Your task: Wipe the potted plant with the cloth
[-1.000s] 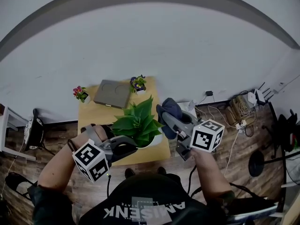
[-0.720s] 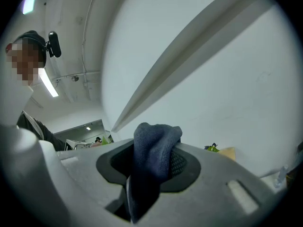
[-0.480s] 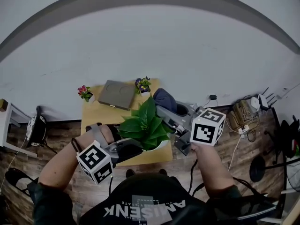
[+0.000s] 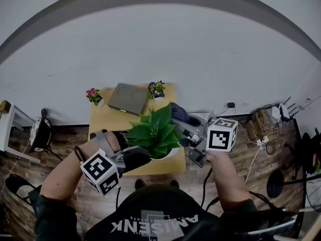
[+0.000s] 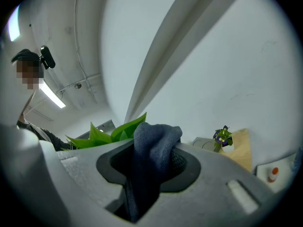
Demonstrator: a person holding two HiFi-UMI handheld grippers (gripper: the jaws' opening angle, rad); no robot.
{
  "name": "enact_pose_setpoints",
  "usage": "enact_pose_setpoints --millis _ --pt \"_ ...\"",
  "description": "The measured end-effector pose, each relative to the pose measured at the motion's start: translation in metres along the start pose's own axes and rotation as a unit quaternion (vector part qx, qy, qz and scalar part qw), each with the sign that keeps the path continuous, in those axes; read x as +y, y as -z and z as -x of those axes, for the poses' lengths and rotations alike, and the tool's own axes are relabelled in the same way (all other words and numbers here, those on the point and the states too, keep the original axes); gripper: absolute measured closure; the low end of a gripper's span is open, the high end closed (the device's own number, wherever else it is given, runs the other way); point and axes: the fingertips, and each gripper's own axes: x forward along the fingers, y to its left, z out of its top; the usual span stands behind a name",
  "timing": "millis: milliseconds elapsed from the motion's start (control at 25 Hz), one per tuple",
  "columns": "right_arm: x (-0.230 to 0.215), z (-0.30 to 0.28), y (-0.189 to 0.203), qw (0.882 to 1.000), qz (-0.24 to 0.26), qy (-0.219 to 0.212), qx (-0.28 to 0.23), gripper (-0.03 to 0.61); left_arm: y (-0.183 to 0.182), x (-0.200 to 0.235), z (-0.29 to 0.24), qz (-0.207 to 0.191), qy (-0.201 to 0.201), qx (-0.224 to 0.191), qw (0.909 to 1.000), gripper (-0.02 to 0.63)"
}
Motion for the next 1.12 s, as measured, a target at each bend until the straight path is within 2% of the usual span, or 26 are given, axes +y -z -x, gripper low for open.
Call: enact_pose_setpoints --millis 440,760,880,1120 --pt "-0.035 0.018 0.046 0.997 -0.068 0.027 0.005 0.451 0.009 0.001 0.004 0.027 -0.002 0.009 0.9996 0.601" --pt "-0.052 0.036 0.068 0.994 -0.096 0.04 0.017 0.451 0.0 0.003 0.007 0.051 0.008 -0.01 0.9986 0.603" --pt "-0.051 0.035 0.049 0.996 -0.085 0.023 0.005 0.451 -0.012 0.008 0.016 0.069 0.015 -0.034 0.9969 0.603" --pt "-0.028 0.013 0.011 0.996 -0.067 -0.064 -0.014 0.451 -0.035 0.02 0.031 0.105 0.03 -0.079 0.9909 0.603"
